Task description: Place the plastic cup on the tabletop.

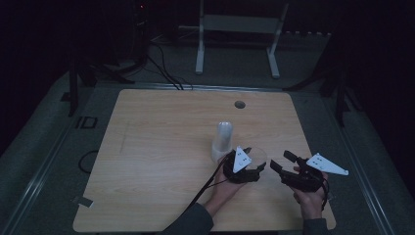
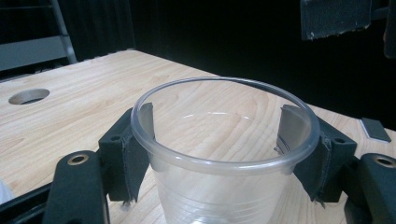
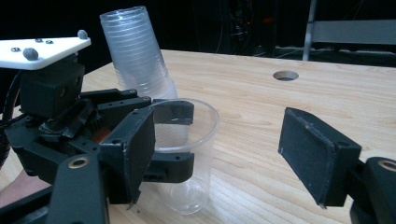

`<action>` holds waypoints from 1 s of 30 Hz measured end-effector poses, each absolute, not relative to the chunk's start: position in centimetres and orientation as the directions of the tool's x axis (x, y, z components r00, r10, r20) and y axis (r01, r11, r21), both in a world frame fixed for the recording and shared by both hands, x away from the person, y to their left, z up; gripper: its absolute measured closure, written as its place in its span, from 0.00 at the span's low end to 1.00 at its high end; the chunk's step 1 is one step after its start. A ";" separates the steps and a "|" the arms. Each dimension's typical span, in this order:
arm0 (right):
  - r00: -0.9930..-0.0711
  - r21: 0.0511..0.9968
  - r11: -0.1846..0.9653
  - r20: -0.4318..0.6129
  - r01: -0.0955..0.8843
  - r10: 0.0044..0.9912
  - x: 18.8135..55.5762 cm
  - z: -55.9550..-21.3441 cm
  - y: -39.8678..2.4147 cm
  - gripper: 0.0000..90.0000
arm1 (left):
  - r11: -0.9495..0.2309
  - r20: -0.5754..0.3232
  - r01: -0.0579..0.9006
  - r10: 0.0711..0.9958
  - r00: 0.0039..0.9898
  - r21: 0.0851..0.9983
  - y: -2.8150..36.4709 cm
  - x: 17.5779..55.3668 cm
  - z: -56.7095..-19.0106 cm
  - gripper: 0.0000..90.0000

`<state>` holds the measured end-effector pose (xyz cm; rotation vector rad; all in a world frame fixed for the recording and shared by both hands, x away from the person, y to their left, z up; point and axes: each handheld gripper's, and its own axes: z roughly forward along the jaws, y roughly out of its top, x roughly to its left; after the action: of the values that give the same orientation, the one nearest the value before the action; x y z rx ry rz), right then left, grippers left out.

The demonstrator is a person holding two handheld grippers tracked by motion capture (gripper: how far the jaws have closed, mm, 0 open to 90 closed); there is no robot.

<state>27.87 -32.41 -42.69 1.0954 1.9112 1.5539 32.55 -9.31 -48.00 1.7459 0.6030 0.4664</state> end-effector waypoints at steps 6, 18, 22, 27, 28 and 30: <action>-0.588 0.953 0.054 0.140 0.299 0.797 27.9 -42.7 -32.4 0.30 | -0.200 -0.006 0.164 0.618 0.786 0.966 -9.4 32.7 -48.3 0.31; -0.587 0.953 0.051 0.142 0.299 0.797 27.8 -42.7 -32.5 0.30 | -0.215 -0.009 0.179 0.616 0.788 0.960 -9.6 32.8 -48.9 0.31; -0.585 0.953 0.048 0.143 0.299 0.798 27.8 -42.7 -32.6 0.30 | -0.217 -0.009 0.180 0.615 0.789 0.959 -9.6 32.8 -48.9 0.31; -0.585 0.953 0.049 0.142 0.299 0.798 27.8 -42.7 -32.5 0.30 | -0.217 -0.009 0.179 0.613 0.790 0.960 -9.6 32.8 -49.0 0.30; -0.586 0.953 0.050 0.142 0.299 0.798 27.8 -42.7 -32.5 0.30 | -0.219 -0.008 0.179 0.613 0.790 0.959 -9.6 32.8 -49.0 0.30; -0.586 0.953 0.052 0.140 0.298 0.798 27.9 -42.7 -32.5 0.30 | -0.220 -0.007 0.179 0.612 0.791 0.959 -9.6 32.8 -49.0 0.30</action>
<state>27.86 -32.50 -42.71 1.0967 1.9077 1.5545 32.77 -9.58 -48.97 1.7793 0.6138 0.4483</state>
